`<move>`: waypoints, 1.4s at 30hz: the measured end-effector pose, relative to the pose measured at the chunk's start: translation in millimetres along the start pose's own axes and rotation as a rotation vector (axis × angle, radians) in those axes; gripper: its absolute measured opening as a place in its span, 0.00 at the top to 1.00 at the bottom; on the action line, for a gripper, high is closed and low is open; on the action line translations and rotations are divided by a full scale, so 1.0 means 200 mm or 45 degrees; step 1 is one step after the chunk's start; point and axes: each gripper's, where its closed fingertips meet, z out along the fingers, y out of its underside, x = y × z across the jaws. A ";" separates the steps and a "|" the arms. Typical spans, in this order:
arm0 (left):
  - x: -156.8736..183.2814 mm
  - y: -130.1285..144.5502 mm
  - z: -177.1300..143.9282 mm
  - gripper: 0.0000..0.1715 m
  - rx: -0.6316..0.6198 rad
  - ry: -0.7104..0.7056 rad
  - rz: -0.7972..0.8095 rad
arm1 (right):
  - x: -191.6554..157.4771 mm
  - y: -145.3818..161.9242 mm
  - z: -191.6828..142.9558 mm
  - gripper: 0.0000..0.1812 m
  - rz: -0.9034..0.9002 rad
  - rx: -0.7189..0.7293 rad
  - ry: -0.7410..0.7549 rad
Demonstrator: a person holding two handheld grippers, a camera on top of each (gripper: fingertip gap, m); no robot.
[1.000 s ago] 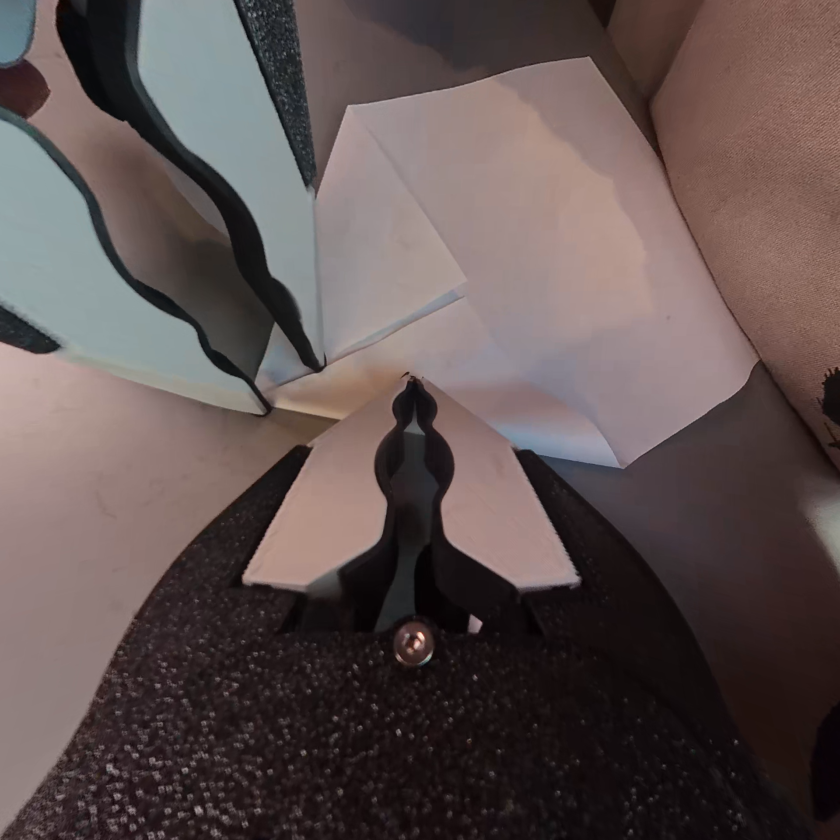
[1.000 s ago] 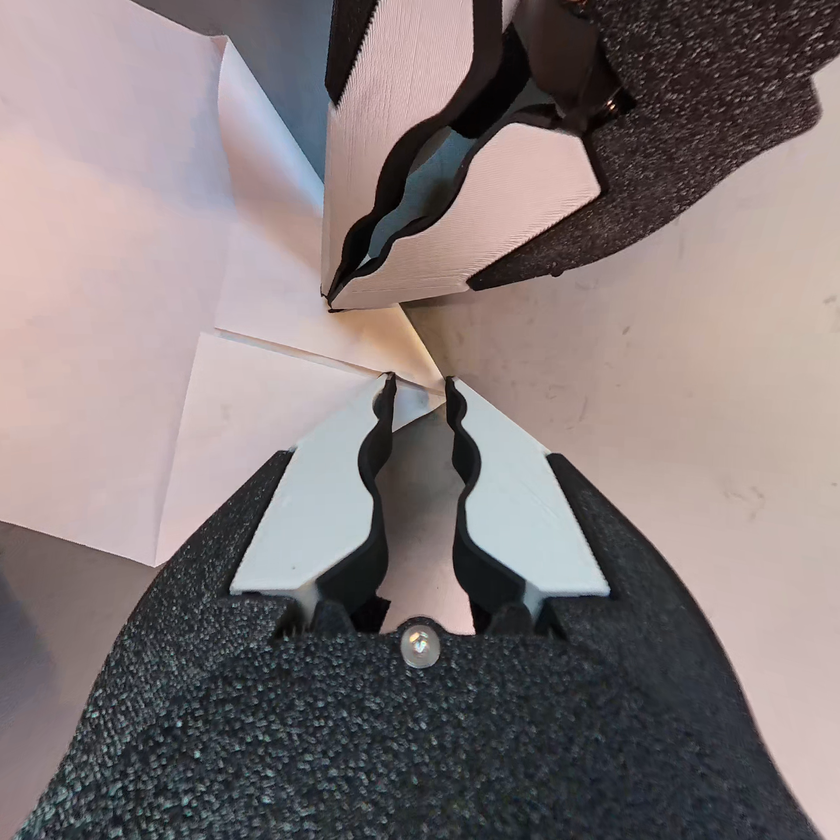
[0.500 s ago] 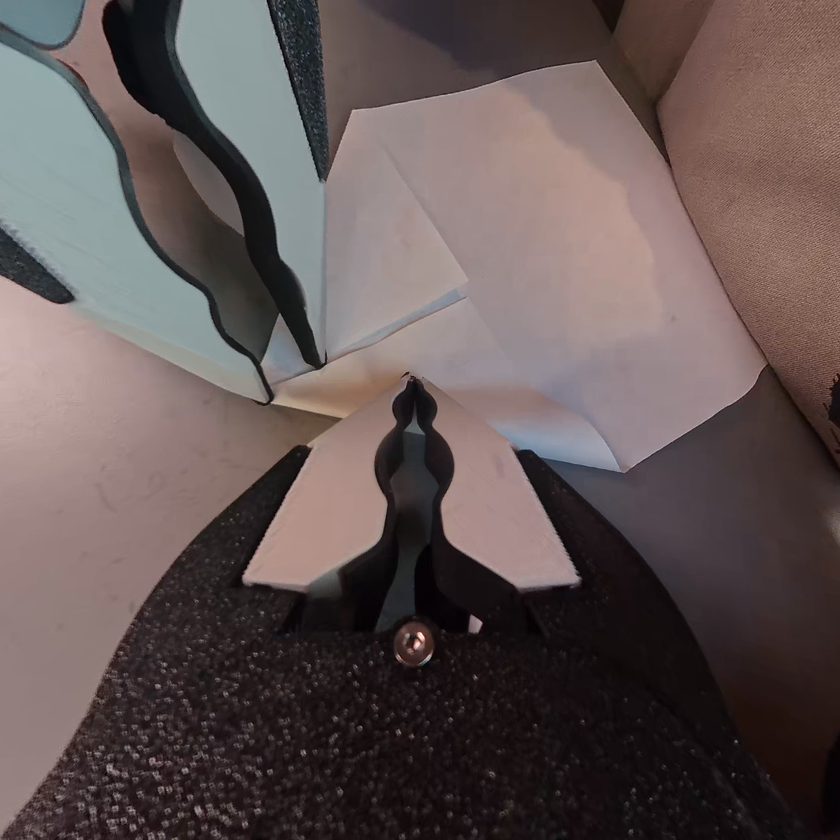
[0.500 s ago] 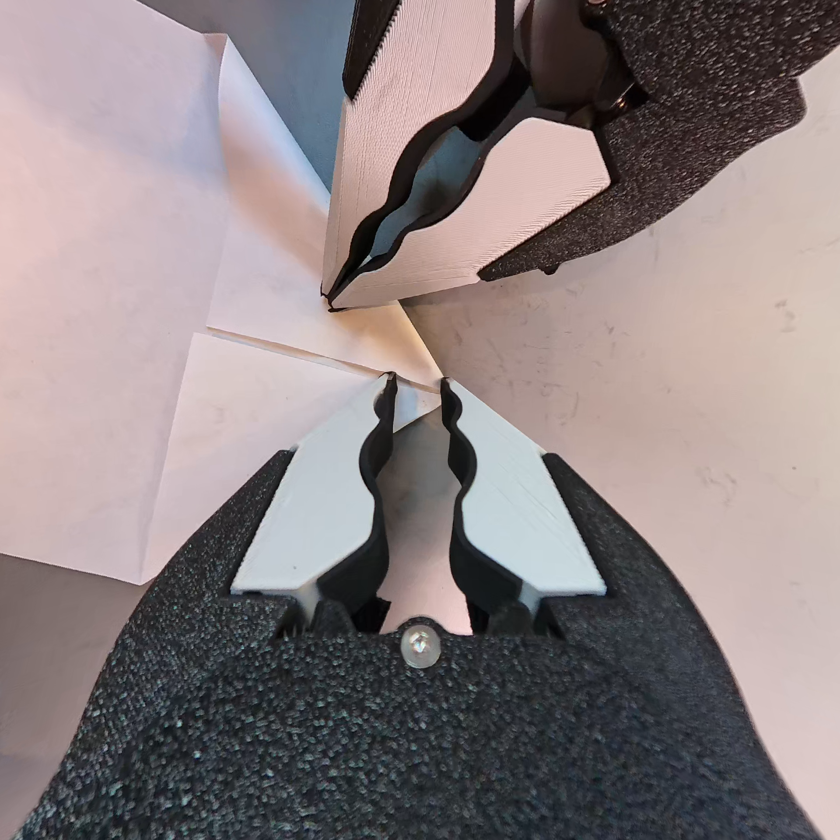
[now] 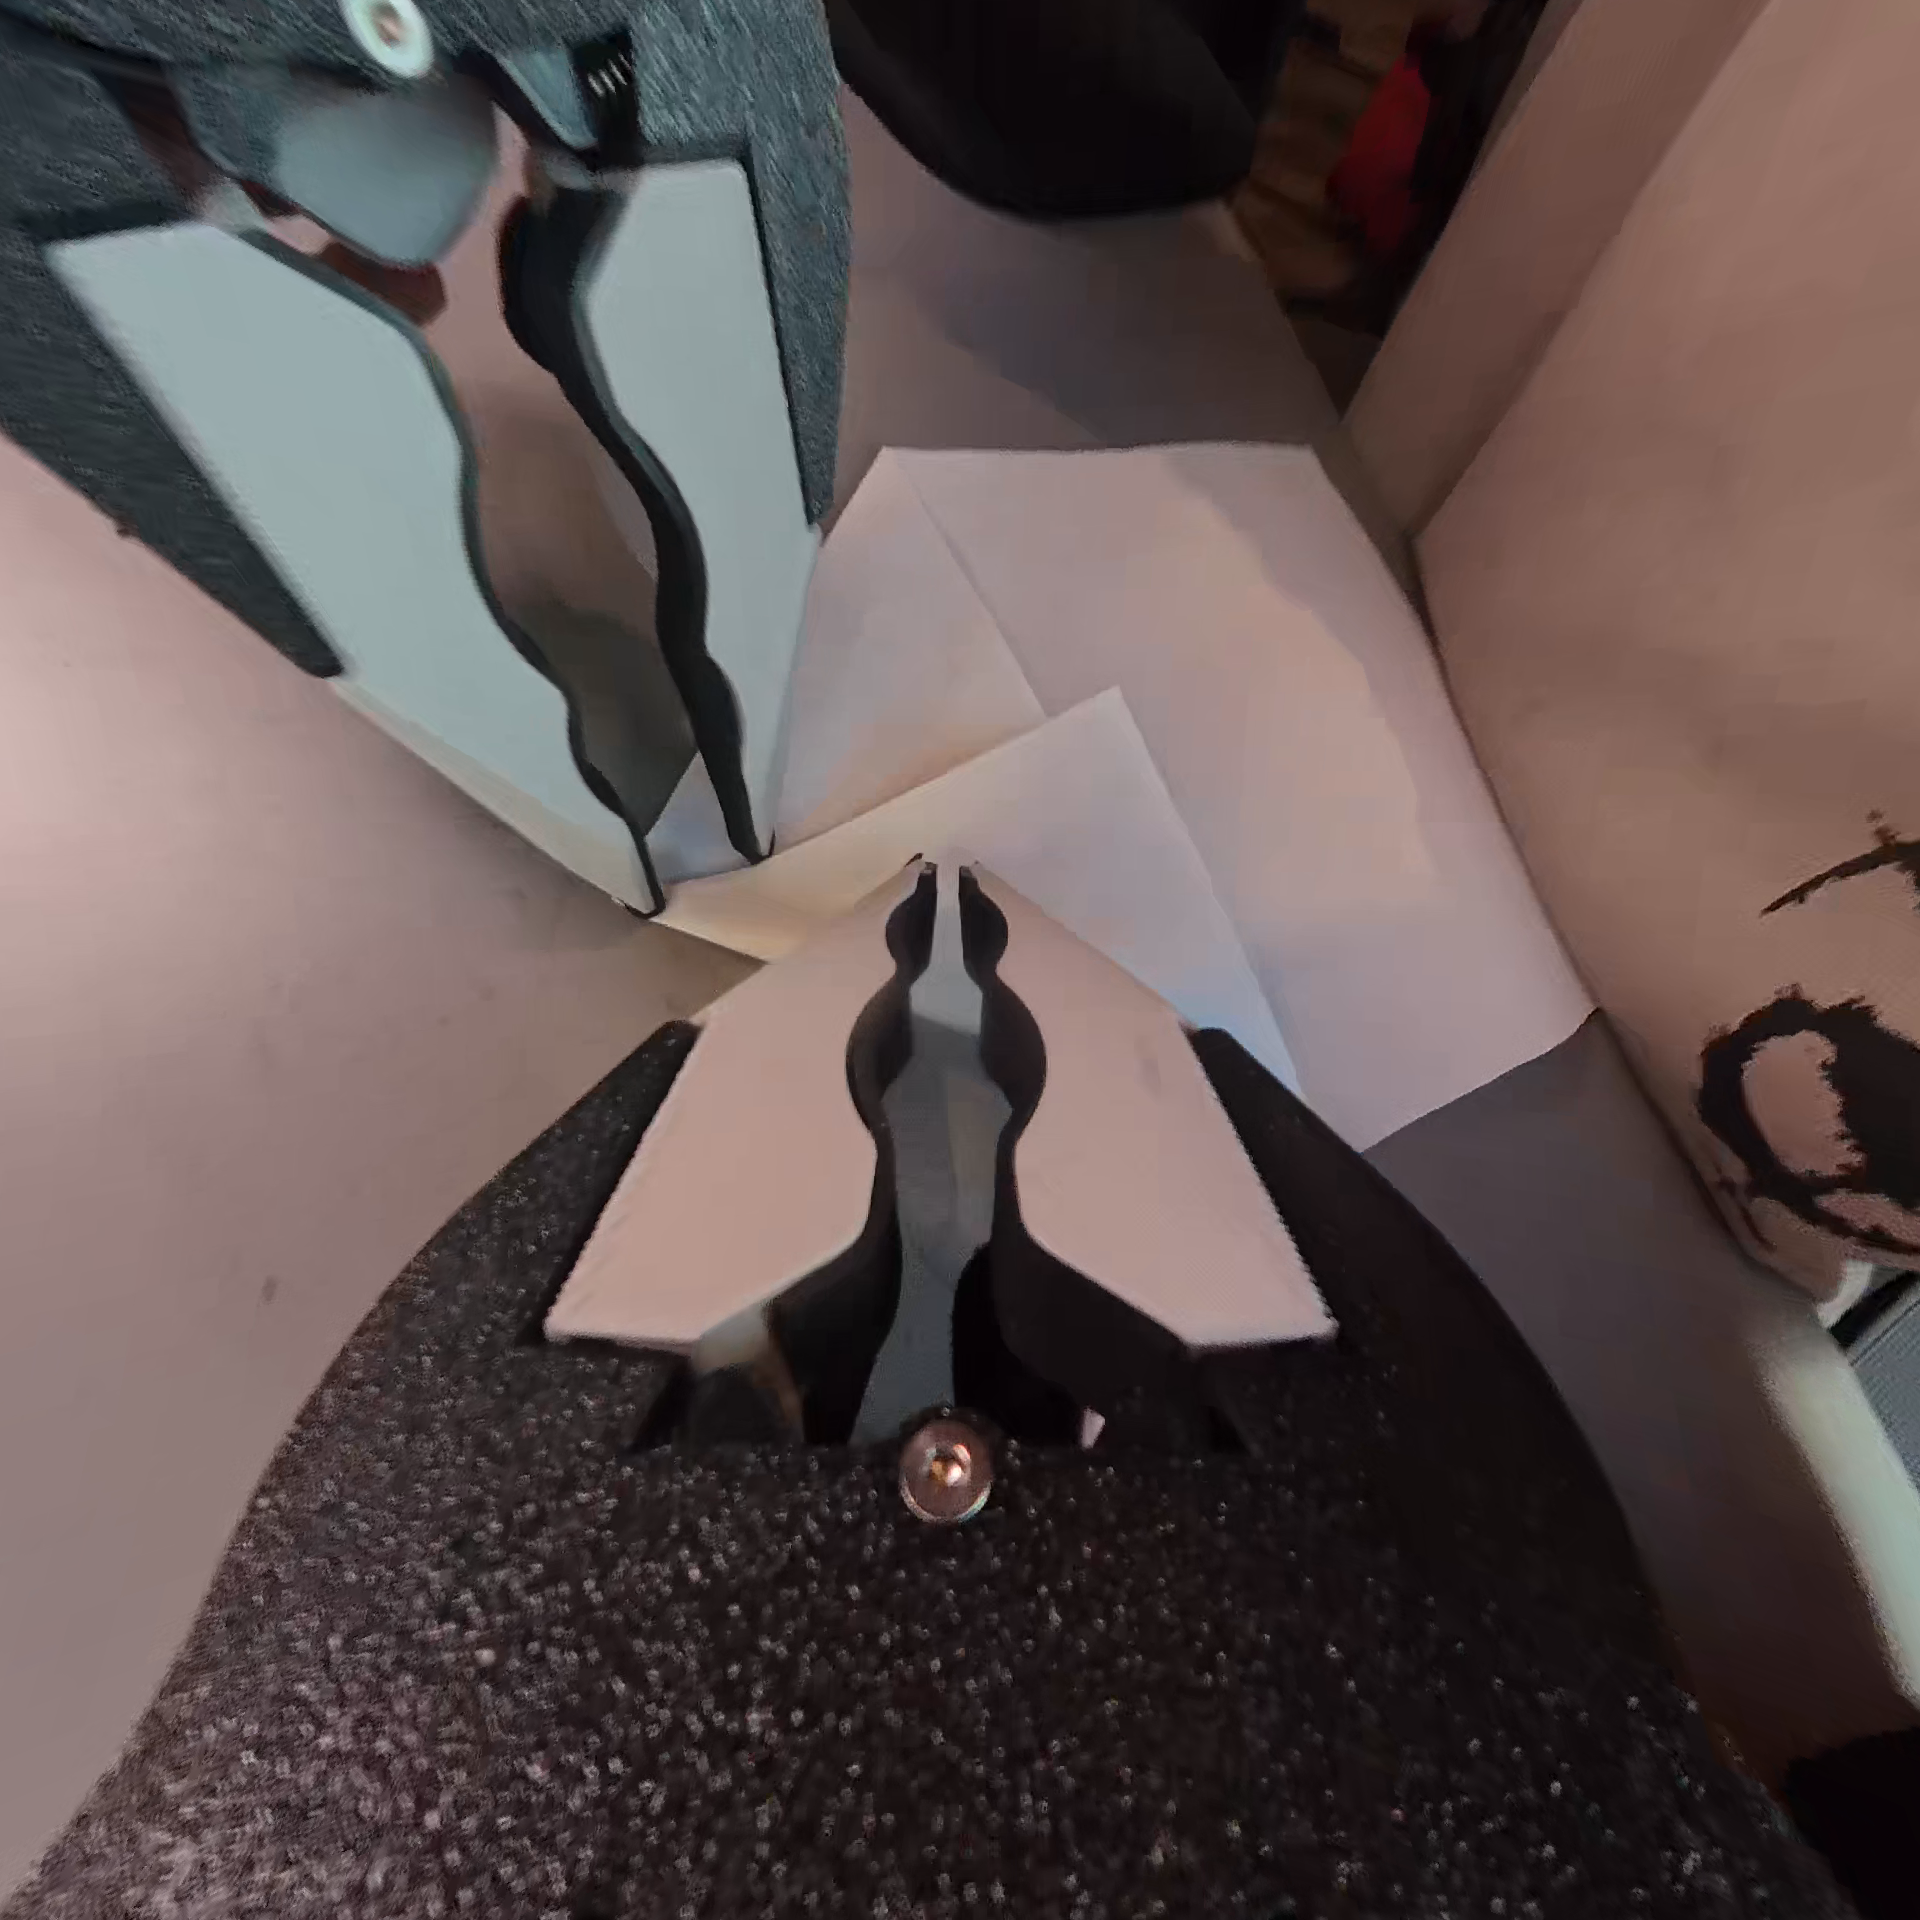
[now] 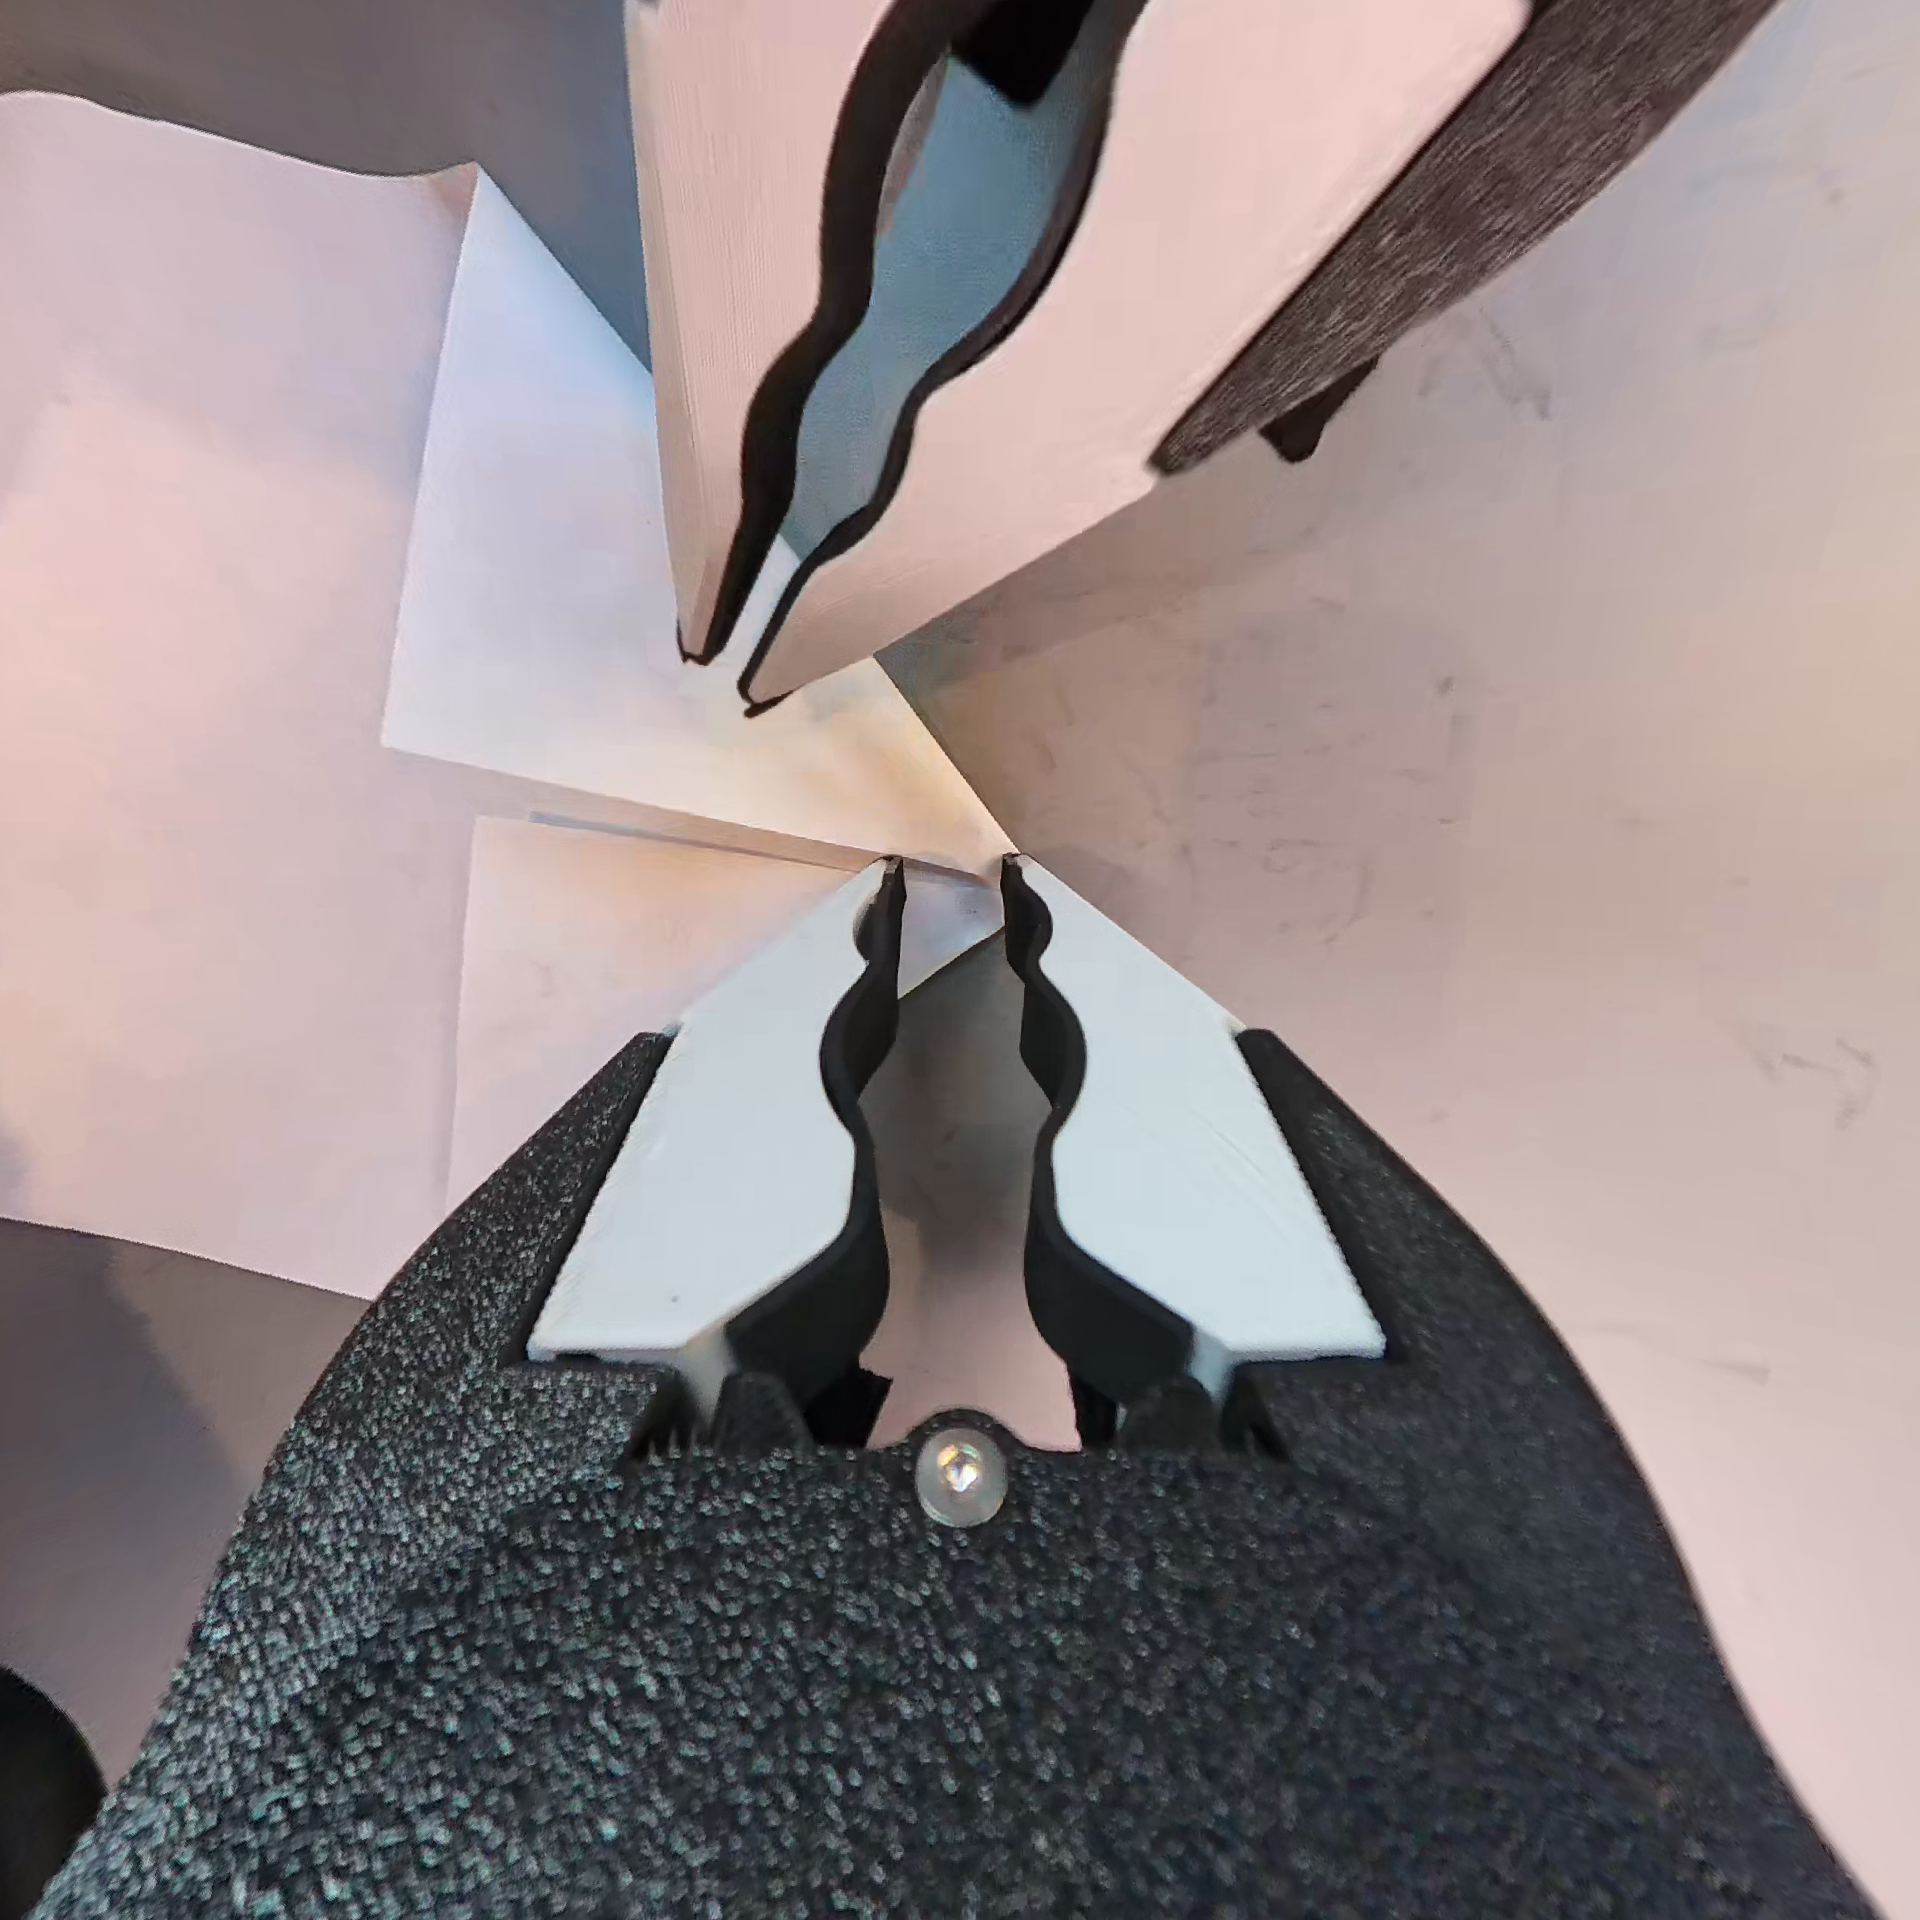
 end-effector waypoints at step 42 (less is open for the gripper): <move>-0.21 0.10 0.00 1.00 -0.108 -0.660 -0.296 | 0.00 0.00 0.00 0.90 0.023 -0.010 0.050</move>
